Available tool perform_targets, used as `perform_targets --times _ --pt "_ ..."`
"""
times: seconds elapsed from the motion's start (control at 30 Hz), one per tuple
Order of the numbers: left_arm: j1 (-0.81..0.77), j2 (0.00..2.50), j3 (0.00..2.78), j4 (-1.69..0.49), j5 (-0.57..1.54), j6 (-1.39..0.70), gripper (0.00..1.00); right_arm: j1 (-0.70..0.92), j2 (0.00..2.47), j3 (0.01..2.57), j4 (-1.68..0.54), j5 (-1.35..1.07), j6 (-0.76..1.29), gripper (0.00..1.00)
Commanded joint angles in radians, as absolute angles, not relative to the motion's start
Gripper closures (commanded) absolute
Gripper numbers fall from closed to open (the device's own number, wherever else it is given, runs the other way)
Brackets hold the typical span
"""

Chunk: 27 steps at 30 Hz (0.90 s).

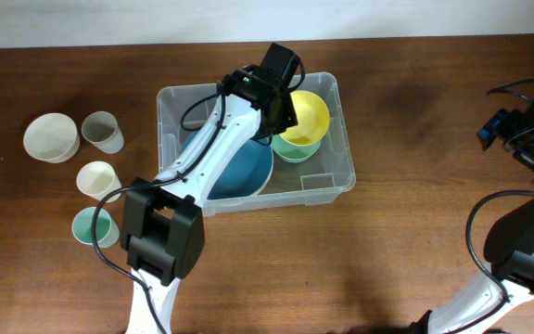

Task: Pack container
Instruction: 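Carry the yellow bowl onto the mint-green bowl in the bin, then release the yellow bowl and move the left gripper to the white bowl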

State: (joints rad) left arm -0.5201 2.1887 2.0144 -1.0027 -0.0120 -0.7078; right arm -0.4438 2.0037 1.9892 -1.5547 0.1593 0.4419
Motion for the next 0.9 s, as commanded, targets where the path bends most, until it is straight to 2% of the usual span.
perform_targets --times 0.0,0.17,0.43,0.5,0.57,0.6,0.77,0.87 --pt "-0.523 2.198 2.025 -1.003 -0.023 -0.703 0.97 -0.445 2.003 1.986 -1.555 0.165 0.45 0.01" --pt "-0.523 2.198 2.025 -1.018 -0.023 -0.703 0.96 -0.445 2.003 1.986 -1.555 0.165 0.45 0.01" --pt "-0.523 2.198 2.024 -1.037 -0.023 -0.703 0.87 -0.445 2.003 1.986 -1.555 0.165 0.45 0.01" --pt "-0.523 2.198 2.024 -1.037 -0.023 -0.703 0.77 -0.445 2.003 1.986 -1.555 0.165 0.45 0.01" --pt "-0.523 2.198 2.024 -1.036 -0.023 -0.703 0.53 -0.445 2.003 1.986 -1.555 0.165 0.45 0.01" --pt "-0.523 2.198 2.024 -1.033 -0.024 -0.702 0.45 -0.445 2.003 1.986 -1.555 0.165 0.45 0.01" --pt "-0.497 2.197 2.096 -1.026 -0.053 -0.577 0.24 -0.445 2.003 1.986 -1.555 0.165 0.45 0.01" --pt "-0.459 2.195 2.236 -1.097 -0.06 -0.523 0.15 -0.445 2.003 1.986 -1.555 0.165 0.45 0.01"
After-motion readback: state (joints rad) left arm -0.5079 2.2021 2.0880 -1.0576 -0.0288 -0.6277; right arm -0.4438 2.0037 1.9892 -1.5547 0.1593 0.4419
